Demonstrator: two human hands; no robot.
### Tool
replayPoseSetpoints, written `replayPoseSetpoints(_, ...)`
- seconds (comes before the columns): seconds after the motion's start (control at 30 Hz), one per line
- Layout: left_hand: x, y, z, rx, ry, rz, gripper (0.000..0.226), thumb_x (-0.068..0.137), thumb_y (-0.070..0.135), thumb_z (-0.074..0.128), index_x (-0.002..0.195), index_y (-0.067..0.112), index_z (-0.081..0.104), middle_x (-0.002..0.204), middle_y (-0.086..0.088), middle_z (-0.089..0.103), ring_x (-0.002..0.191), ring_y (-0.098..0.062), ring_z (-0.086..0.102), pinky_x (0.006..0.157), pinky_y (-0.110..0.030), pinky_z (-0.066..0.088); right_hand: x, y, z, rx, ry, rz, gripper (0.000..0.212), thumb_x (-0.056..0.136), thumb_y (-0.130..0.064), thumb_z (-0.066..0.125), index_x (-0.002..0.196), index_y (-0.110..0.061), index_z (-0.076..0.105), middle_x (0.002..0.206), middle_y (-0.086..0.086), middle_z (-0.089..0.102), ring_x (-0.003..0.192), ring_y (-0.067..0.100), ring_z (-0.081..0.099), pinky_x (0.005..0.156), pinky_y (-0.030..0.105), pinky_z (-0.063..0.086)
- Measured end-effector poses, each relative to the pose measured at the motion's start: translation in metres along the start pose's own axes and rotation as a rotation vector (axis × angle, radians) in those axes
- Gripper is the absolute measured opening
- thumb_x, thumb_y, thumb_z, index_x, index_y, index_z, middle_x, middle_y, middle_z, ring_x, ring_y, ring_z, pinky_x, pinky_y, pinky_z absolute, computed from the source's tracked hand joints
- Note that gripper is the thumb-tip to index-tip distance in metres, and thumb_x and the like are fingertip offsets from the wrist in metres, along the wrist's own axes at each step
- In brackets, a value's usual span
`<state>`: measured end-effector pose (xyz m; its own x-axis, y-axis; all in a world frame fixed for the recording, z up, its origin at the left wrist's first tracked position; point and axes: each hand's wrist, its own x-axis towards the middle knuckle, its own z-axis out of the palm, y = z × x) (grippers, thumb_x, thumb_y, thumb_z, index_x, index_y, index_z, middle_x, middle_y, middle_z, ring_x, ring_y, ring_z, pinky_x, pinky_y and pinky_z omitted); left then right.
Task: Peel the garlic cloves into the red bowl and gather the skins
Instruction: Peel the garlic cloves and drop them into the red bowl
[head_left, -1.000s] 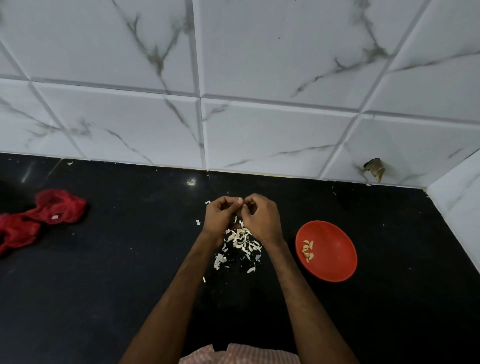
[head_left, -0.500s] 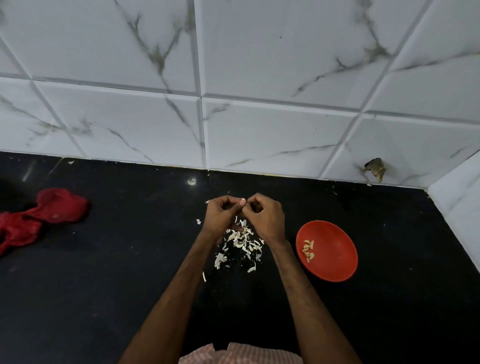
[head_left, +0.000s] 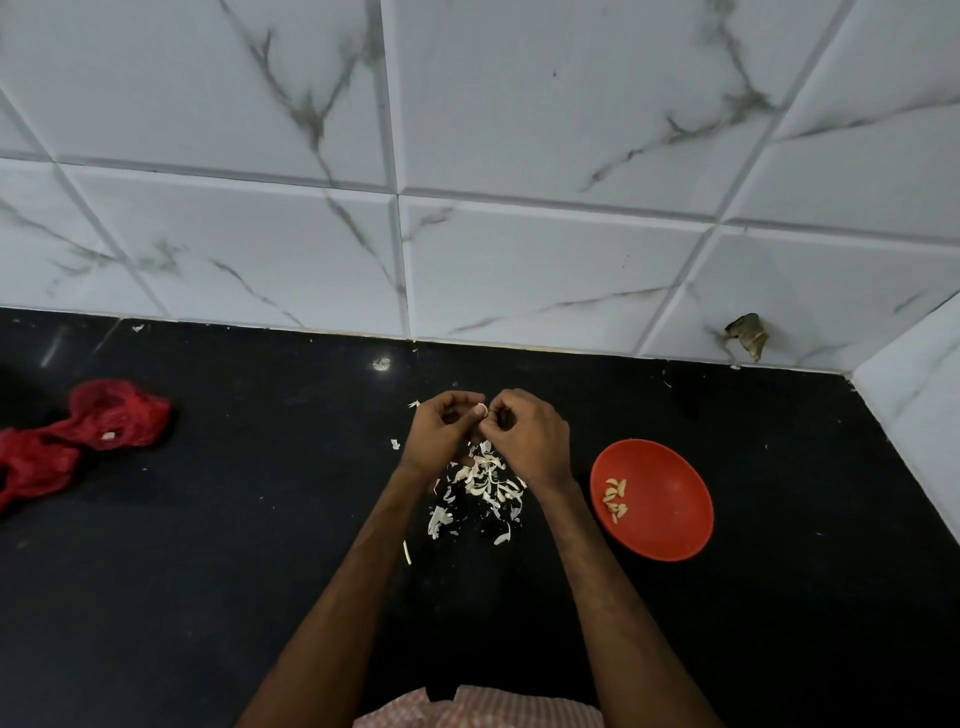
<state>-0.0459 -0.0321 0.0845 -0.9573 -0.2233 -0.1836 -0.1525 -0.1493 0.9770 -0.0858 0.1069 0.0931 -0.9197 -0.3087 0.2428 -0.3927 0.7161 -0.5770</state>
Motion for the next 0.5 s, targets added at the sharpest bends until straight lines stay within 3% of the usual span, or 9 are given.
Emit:
replayPoseSetpoints(0.17, 0.0045, -0.0043, -0.0025, 0.113, 0.011, 0.082, 0.014, 0.095, 0.008, 0.064, 0.108, 0.002, 0.067, 0.079, -0.007, 0.068, 0.058, -0.019, 0.056, 0.041, -0.024, 0.046, 0.0013, 0.0009, 0.0031, -0.028, -0.005, -0.007, 0.014, 0.083, -0.032, 0.069, 0.077, -0.024, 0.058, 0.078, -0.010, 0.059, 0.069, 0.005, 0.056, 0.058, 0.027, 0.047)
replayPoseSetpoints(0.33, 0.0049, -0.0048, -0.0040, 0.136, -0.005, 0.072, 0.014, 0.095, 0.004, 0.063, 0.106, -0.004, 0.068, 0.071, -0.001, 0.067, 0.051, -0.007, 0.053, 0.041, -0.017, 0.042, 0.0010, 0.0050, 0.0043, -0.097, -0.029, -0.049, 0.013, 0.085, -0.032, 0.070, 0.082, -0.025, 0.060, 0.082, -0.009, 0.060, 0.072, 0.005, 0.057, 0.058, 0.024, 0.043)
replayPoseSetpoints(0.5, 0.0028, -0.0066, -0.0039, 0.074, -0.052, 0.040, 0.016, 0.096, 0.011, 0.063, 0.108, 0.001, 0.067, 0.078, -0.007, 0.067, 0.059, -0.015, 0.056, 0.041, -0.024, 0.047, -0.0001, 0.0057, 0.0072, -0.117, -0.024, -0.044, 0.013, 0.088, -0.033, 0.068, 0.084, -0.023, 0.061, 0.082, -0.008, 0.059, 0.072, 0.007, 0.057, 0.059, 0.029, 0.050)
